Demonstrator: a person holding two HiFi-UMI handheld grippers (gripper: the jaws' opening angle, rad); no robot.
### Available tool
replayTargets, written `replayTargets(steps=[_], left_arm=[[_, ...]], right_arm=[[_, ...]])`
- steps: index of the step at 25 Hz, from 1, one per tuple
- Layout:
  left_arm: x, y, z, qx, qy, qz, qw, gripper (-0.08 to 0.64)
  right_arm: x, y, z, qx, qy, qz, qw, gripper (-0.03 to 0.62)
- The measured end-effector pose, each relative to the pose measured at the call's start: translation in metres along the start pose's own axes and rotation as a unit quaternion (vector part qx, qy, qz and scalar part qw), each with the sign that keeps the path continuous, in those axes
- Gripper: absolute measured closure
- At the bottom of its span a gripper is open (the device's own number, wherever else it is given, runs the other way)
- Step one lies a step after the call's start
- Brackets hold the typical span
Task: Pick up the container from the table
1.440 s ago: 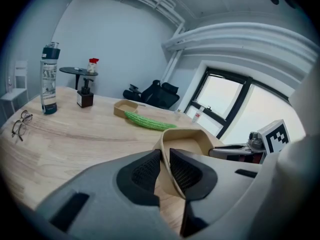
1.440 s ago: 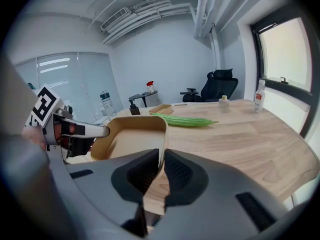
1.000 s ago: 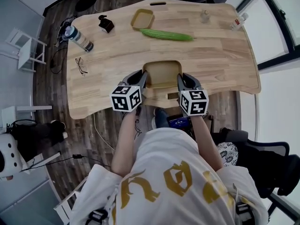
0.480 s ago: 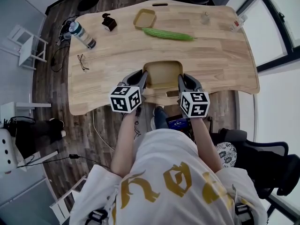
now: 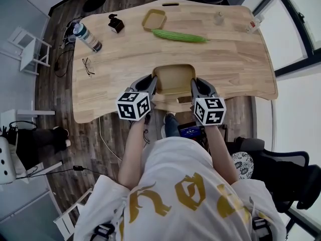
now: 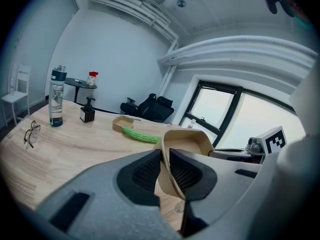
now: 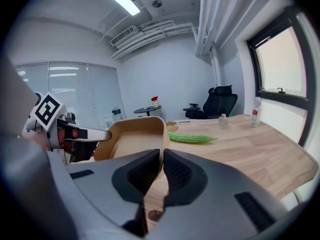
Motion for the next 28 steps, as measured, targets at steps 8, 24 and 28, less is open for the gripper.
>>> replayTargets(steps=[8,24,28], left_arm=[[-0.009,0.0,0.0,-0.002,0.004,-0.009,0.9999,0.502],[-0.01,0.004,-0.015,0.003,-0.001,-0.014,0.9999,0.502],[-0.014,-0.001,-0.016,0.001,0.002,-0.012,0.9999,0.5]], right_arm=[[-0.003,0.0,0.006,-0.001,0.003,-0.004,1.0,0.565],[-0.016,0.003,0.0,0.001,-0.001,-0.018,1.0,0.565],[-0.019,0.0,0.003,-0.001,0.002,-0.015,1.0,0.565]])
Point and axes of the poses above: the fingertips, and each gripper's own axes: x backward along the fingers, z to its right, y out of its underside, the point moved 9 cm from there along x, backward along the fingers, and after that the axes turned 9 degrees about y, right-handed, at the moved point
